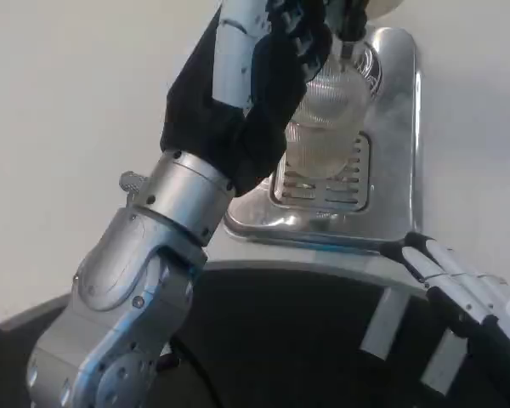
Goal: Grasp the cup under the faucet to collect the drink, then remove the cup.
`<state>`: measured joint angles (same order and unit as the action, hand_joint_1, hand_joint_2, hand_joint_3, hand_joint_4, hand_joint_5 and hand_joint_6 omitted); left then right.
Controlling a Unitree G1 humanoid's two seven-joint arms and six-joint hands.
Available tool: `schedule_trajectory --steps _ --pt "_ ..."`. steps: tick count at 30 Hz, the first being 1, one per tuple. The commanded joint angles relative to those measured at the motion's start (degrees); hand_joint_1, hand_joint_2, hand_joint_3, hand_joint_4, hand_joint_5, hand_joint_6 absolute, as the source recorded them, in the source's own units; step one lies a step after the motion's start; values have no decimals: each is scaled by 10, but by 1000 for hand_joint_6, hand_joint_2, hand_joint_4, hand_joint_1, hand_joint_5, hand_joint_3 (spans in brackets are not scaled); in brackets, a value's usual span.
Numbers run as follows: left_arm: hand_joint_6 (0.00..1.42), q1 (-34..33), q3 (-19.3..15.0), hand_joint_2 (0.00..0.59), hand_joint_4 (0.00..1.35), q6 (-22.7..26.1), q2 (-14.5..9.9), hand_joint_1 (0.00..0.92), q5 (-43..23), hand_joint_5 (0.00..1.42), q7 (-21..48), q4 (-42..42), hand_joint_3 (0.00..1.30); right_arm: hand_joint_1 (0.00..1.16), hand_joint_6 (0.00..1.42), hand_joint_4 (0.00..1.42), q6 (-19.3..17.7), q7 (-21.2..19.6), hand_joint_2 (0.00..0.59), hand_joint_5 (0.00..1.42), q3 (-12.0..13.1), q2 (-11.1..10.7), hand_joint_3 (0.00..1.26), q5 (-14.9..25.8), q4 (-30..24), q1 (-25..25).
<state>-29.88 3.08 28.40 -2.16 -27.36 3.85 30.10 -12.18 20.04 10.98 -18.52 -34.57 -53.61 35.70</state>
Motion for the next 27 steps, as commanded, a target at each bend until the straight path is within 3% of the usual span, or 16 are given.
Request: schedule_trajectory --steps 1,5,9,11,16,19,25,27 --pt "0 8 15 212 0 -1 -1 0 7 0 16 -2 0 592 140 11 -2 6 337 49 3 -2 82 3 -5 14" --pt "0 5 22 212 0 -1 -10 0 18 0 29 -3 0 592 142 11 -2 4 335 49 4 -1 84 3 -5 16" --pt "0 1 38 212 0 -19 -48 0 46 0 75 -17 0 589 142 11 3 4 339 49 5 0 85 4 -3 11" --pt "0 -5 51 212 0 -43 -81 0 76 0 105 -26 0 585 143 17 7 5 340 57 6 0 85 4 -2 9" --pt "0 -15 72 217 0 -83 -109 0 121 0 137 -44 0 559 143 21 12 7 344 61 3 -2 85 4 -1 4" --pt "0 -32 101 217 0 -120 -146 0 183 0 165 -52 0 544 143 21 18 7 337 60 1 0 75 2 -1 1" --pt "0 -44 120 221 0 -167 -174 0 241 0 193 -76 0 515 143 21 26 6 335 61 -1 2 75 -2 -6 3" --pt "0 -52 131 222 0 -216 -191 0 277 0 205 -91 0 511 143 21 28 6 332 61 -2 4 75 -2 -7 4"
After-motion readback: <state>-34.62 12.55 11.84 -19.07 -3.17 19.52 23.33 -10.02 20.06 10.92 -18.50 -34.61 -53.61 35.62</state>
